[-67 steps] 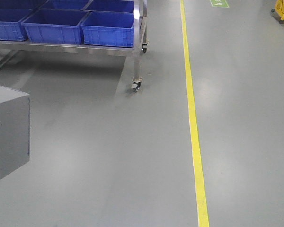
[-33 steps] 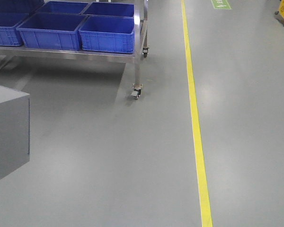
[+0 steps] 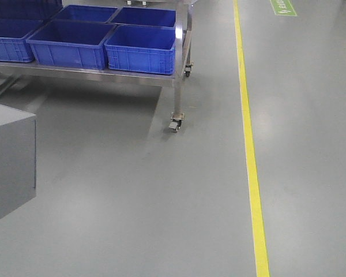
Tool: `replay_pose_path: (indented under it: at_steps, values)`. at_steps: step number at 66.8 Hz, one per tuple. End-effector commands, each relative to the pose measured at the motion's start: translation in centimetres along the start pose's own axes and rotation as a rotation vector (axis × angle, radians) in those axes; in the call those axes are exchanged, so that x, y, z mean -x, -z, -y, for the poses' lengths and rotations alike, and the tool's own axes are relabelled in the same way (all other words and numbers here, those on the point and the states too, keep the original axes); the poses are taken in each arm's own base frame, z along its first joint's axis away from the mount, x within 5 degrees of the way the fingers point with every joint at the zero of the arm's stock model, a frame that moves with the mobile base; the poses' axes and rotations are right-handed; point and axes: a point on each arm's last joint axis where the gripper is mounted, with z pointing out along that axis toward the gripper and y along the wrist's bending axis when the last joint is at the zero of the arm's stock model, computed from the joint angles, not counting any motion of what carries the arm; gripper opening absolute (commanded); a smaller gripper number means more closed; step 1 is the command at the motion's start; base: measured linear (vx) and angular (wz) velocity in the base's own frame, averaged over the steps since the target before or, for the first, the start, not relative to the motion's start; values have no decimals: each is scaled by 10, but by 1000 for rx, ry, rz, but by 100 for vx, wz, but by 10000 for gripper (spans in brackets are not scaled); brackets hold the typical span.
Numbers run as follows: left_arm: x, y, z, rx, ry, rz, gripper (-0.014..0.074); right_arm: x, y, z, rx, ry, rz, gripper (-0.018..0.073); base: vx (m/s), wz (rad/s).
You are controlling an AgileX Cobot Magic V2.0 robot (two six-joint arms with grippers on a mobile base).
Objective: Sort gray base to blue bin
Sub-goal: 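Drive the base away from the table, turning toward the shelves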
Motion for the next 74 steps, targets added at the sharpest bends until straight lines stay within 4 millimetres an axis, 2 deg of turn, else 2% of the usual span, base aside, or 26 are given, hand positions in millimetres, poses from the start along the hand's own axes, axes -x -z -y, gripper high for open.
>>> replay_pose_path:
  at_steps: [1,41,74]
  values:
    - [19,2,2,-12,16,129,-6,5,-1,0,-3,16,53,-5,30,8]
    - [19,2,2,-12,16,129,-6,5,-1,0,-3,16,53,-5,31,11]
    - [19,2,2,-12,16,129,-6,5,-1,0,-3,16,53,-5,27,60]
